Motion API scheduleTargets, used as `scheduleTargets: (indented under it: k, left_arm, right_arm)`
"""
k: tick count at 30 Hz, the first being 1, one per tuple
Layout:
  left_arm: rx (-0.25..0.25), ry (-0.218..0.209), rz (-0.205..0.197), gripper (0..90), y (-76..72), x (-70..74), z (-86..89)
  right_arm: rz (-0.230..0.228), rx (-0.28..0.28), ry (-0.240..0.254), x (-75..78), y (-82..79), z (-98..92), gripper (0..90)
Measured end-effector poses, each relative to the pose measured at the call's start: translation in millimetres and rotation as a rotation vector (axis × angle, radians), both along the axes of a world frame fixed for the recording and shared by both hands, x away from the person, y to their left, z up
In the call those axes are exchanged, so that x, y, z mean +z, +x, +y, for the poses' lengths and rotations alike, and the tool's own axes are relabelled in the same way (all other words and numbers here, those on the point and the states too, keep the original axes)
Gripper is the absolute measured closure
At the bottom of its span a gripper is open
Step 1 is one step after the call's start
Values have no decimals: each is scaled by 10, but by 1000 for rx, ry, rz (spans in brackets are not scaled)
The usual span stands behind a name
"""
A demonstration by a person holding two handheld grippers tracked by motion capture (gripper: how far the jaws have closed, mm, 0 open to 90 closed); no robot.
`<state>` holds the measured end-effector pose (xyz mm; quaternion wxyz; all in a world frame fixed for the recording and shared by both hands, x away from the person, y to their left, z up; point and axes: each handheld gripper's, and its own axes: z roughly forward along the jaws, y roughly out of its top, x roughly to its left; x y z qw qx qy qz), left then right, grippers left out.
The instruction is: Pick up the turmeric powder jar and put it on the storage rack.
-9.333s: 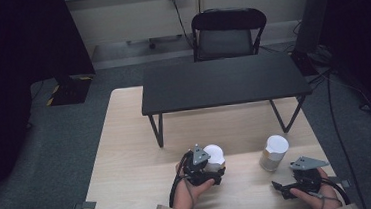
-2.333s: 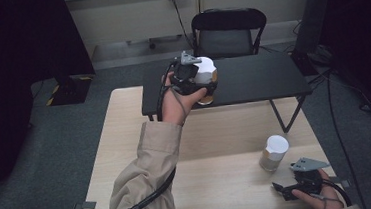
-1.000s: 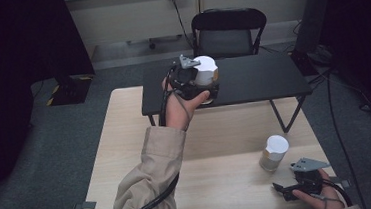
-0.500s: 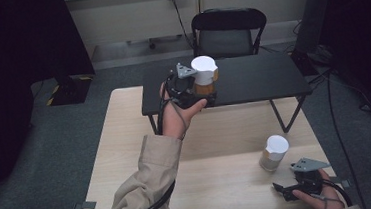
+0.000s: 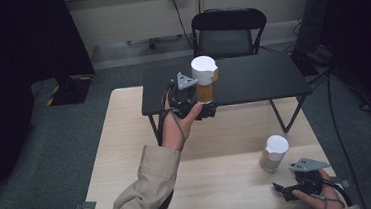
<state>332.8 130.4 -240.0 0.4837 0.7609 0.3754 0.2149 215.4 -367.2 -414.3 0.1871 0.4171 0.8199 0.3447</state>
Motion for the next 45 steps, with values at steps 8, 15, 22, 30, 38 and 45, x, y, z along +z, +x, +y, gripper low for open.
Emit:
scheduleTargets:
  k: [8, 15, 22, 30, 38, 45]
  left_arm:
    - [-16, -16, -8, 7, -68, -84, 2]
    - [-31, -24, -5, 13, -109, -182, 17]
    - [-51, -28, -21, 12, -173, -285, 20]
    - [-84, -39, -23, 18, -228, -363, -4]
    - [-103, -50, -6, 18, -210, -489, -11]
    - [-114, -58, 3, 18, -209, -590, -13]
  right_arm:
    - [1, -1, 1, 1, -1, 1, 0]
    - [1, 0, 0, 1, -1, 0, 0]
    - [1, 0, 0, 1, -1, 0, 0]
    - [1, -1, 0, 1, -2, 1, 0]
    - [1, -1, 0, 1, -3, 1, 0]
    - [1, -1, 0, 1, -3, 1, 0]
